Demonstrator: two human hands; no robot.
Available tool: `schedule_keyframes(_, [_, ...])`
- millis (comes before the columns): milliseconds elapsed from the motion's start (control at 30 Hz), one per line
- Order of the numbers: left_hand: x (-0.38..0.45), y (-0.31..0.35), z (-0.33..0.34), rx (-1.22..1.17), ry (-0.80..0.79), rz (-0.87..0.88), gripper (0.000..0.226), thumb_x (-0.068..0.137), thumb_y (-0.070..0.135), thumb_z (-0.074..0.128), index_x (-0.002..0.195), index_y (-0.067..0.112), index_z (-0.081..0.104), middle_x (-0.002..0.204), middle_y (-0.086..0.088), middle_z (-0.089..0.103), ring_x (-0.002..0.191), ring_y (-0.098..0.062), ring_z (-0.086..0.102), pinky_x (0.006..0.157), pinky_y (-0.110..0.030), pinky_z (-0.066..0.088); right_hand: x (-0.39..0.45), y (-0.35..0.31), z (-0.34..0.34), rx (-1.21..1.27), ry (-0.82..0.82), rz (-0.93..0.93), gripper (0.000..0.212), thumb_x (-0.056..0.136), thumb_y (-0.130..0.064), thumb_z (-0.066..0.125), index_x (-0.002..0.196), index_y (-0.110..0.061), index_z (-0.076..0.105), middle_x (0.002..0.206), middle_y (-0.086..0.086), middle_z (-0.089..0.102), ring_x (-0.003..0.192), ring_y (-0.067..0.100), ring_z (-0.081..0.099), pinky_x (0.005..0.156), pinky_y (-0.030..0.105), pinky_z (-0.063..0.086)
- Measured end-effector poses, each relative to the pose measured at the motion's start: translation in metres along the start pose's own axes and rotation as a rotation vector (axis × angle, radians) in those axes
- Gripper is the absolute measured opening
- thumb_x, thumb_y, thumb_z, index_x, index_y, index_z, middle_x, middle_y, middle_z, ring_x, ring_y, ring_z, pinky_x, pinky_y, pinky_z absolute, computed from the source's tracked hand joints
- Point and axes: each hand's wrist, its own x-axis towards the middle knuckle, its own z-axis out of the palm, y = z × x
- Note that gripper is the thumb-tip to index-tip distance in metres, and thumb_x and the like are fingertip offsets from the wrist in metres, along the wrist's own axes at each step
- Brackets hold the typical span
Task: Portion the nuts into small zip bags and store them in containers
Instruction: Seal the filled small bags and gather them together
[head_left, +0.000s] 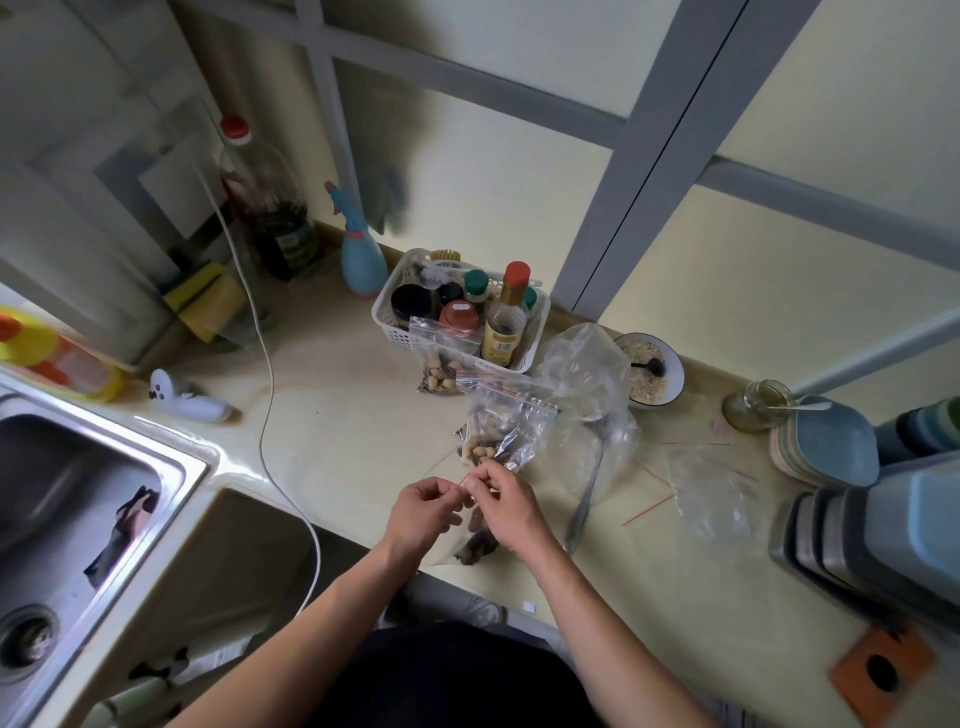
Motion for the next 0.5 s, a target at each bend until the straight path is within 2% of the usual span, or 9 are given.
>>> schedule_keyframes(100, [-0.0004, 0.0024, 0.0023, 0.027, 0.033, 0.044, 0.02, 0.091, 0.022, 0.069, 0.077, 0.009, 0.068, 0.073, 0.0, 0.072, 0.065, -0.011, 0.064, 0.056, -0.016, 0.046, 0.0033, 0.0005, 0.0012, -0.006, 0.007, -0.001, 0.014, 0.1, -0.018, 0.055, 0.091, -0.015, 0.064, 0.08, 0.003, 0.073, 0.059, 0.027, 0.07, 0.053, 0.031, 0.052])
schedule_keyframes(167, [-0.0012, 0.0045, 0.0034, 0.036, 0.048, 0.077, 0.02, 0.091, 0.022, 0.069, 0.075, 0.01, 0.069, 0.074, -0.001, 0.073, 0.066, -0.01, 0.064, 0.057, -0.015, 0.046, 0.0048, 0.001, 0.0015, 0.018, 0.011, 0.008, 0.013, 0.1, -0.02, 0.056, 0.091, -0.015, 0.065, 0.08, 0.0, 0.073, 0.061, 0.026, 0.071, 0.057, 0.033, 0.053])
schedule_keyframes(267, [-0.0023, 0.0061, 0.0051, 0.041, 0.057, 0.106, 0.019, 0.09, 0.022, 0.07, 0.075, 0.009, 0.069, 0.076, -0.004, 0.073, 0.066, -0.009, 0.064, 0.058, -0.016, 0.047, 0.0065, 0.0039, 0.0003, 0.083, 0.021, 0.024, 0.013, 0.098, -0.022, 0.059, 0.091, -0.013, 0.067, 0.08, 0.002, 0.073, 0.062, 0.026, 0.071, 0.062, 0.04, 0.058])
schedule_keyframes(400, [-0.0031, 0.0051, 0.0068, 0.056, 0.051, 0.108, 0.02, 0.089, 0.021, 0.069, 0.072, 0.011, 0.068, 0.073, -0.002, 0.073, 0.066, -0.009, 0.064, 0.063, -0.02, 0.047, 0.0073, 0.0068, -0.0008, 0.062, 0.028, 0.012, 0.014, 0.099, -0.02, 0.058, 0.092, -0.012, 0.067, 0.079, 0.006, 0.073, 0.063, 0.021, 0.07, 0.06, 0.031, 0.058])
schedule_keyframes(500, [-0.0033, 0.0034, 0.0081, 0.071, 0.036, 0.103, 0.022, 0.089, 0.023, 0.069, 0.07, 0.013, 0.066, 0.07, 0.0, 0.072, 0.066, -0.01, 0.063, 0.065, -0.022, 0.047, 0.007, 0.009, -0.0015, 0.012, 0.021, -0.007, 0.016, 0.099, -0.02, 0.056, 0.09, -0.012, 0.066, 0.077, 0.006, 0.073, 0.062, 0.018, 0.07, 0.062, 0.034, 0.06])
